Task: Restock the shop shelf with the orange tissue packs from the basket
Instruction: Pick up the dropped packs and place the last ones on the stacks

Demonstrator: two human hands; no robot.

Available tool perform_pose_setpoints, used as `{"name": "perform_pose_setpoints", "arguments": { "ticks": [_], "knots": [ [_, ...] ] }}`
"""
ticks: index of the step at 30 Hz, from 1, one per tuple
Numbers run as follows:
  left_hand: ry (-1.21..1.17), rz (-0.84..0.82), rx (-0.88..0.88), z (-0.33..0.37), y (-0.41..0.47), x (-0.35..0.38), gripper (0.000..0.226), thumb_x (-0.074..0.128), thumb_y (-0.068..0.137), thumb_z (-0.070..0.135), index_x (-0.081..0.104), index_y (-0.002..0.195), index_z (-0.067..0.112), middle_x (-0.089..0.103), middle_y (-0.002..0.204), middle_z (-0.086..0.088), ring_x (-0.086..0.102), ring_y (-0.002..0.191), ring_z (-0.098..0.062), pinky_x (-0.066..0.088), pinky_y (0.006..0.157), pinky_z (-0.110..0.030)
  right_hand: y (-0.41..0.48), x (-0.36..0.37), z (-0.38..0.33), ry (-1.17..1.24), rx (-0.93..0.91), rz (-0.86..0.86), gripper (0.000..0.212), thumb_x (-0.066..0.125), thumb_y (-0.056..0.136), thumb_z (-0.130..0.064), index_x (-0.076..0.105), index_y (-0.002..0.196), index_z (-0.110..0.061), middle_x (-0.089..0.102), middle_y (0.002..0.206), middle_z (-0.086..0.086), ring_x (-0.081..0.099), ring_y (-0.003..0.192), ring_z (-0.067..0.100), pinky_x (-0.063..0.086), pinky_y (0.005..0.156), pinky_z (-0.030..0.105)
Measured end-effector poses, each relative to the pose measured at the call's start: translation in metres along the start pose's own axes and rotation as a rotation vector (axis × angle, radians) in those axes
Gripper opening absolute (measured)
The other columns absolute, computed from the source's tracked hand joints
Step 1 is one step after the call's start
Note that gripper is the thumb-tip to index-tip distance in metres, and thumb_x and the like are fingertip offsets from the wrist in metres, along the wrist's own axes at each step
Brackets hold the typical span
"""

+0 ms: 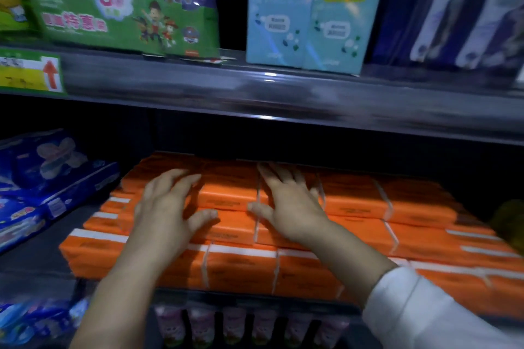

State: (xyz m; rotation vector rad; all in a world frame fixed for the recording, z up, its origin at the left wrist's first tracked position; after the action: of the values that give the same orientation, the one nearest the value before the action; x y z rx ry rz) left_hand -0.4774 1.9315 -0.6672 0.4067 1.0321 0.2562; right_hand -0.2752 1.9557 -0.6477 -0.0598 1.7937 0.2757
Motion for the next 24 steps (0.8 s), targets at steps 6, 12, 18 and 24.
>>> {"name": "perform_pose_setpoints", "arguments": {
  "ticks": [6,12,18,24],
  "knots": [
    [0.090,-0.155,0.242,0.041,-0.003,0.039,0.084,0.043,0.065,0.069,0.063,0.121,0.011,0.058,0.126,-0.014,0.051,0.118,-0.039,0.042,0.095,-0.055,-0.049,-0.034,0.081,0.023,0.088,0.278,0.069,0.053,0.087,-0.051,0.032,0.144,-0.019,0.036,0.147,0.007,0.030,0.136,0.025,0.027,0.110,0.043],
    [0.237,-0.209,0.304,0.056,-0.004,0.056,0.092,0.040,0.061,0.074,0.061,0.123,0.010,0.062,0.122,-0.016,0.057,0.110,-0.040,0.044,0.088,-0.057,-0.100,-0.052,0.201,-0.044,0.379,0.285,0.065,0.060,0.085,-0.046,0.047,0.132,-0.002,0.053,0.129,0.020,0.046,0.122,0.035,0.035,0.105,0.043],
    [0.253,-0.224,0.225,0.069,-0.005,0.055,0.086,0.081,0.058,0.051,0.054,0.132,0.015,0.055,0.131,-0.008,0.046,0.122,-0.035,0.035,0.098,-0.053,-0.111,-0.042,0.226,0.117,0.380,0.121,0.075,0.050,0.085,-0.056,0.030,0.145,-0.014,0.024,0.154,0.006,0.023,0.141,0.021,0.019,0.116,0.034],
    [0.295,-0.170,0.291,0.062,-0.008,0.063,0.093,0.050,0.063,0.079,0.055,0.128,0.012,0.056,0.128,-0.010,0.047,0.118,-0.038,0.039,0.092,-0.060,-0.114,-0.039,0.224,0.077,0.394,0.157,0.084,0.047,0.080,-0.065,0.023,0.147,-0.020,0.017,0.156,0.002,0.009,0.145,0.023,0.014,0.116,0.049]
  ]
}}
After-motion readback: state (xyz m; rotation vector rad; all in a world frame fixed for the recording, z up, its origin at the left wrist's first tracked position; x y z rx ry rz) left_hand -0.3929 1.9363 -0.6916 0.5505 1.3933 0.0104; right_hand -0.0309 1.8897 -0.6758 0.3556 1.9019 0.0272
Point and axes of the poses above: each hand's wrist, its own y-axis towards the middle knuckle, its own x-axis out of the palm, z = x × y, the point moved 2 cm from there along y, towards the middle knuckle
